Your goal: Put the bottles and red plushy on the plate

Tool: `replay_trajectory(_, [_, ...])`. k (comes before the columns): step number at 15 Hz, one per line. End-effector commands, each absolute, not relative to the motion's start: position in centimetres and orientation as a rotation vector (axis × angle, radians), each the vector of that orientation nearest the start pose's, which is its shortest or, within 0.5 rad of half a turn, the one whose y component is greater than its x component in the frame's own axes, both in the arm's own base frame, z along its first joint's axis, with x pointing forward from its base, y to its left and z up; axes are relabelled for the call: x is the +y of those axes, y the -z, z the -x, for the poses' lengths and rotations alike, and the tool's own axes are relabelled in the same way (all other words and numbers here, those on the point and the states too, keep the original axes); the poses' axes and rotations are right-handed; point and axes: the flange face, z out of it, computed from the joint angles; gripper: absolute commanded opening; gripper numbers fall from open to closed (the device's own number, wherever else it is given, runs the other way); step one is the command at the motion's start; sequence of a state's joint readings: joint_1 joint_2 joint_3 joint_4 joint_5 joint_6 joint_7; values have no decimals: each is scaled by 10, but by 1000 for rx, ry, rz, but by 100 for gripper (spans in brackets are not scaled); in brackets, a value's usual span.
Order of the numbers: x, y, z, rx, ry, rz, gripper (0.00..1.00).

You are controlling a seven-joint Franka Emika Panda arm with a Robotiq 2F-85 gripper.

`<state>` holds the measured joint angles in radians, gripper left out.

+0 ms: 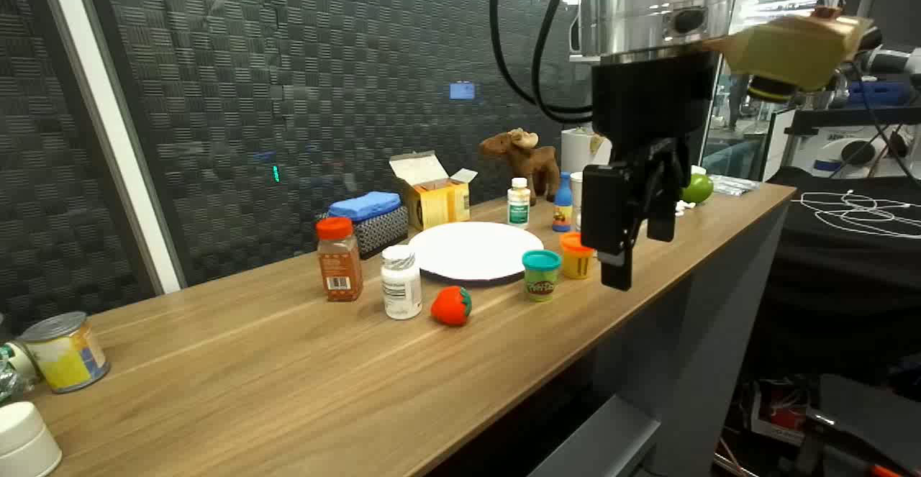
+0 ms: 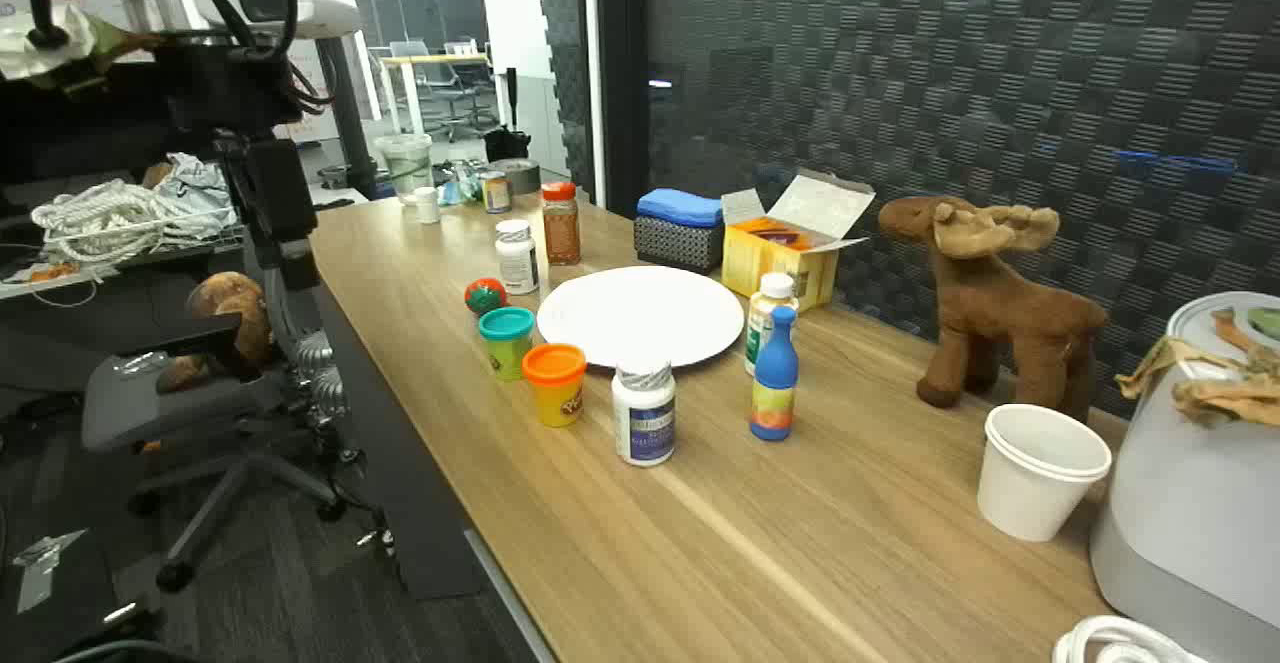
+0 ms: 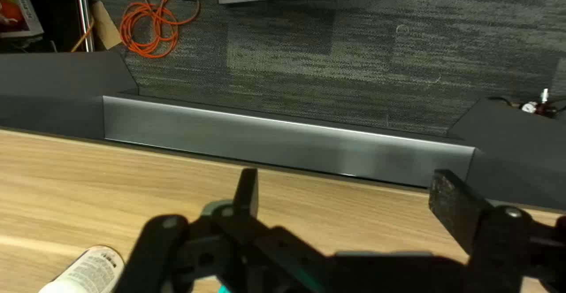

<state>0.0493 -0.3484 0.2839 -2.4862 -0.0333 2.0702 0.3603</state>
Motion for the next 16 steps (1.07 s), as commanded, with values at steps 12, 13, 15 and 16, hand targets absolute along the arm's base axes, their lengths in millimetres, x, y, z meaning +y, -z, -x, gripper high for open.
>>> replay_trajectory(12, [76, -434, -428, 15, 14, 3369, 100])
replay_trajectory(13, [62, -437, -435, 15, 37, 3377, 100])
replay_trajectory(15, [31, -441, -456, 16, 51, 3358, 100])
replay_trajectory(16, [18, -441, -470, -1, 59, 3336, 100])
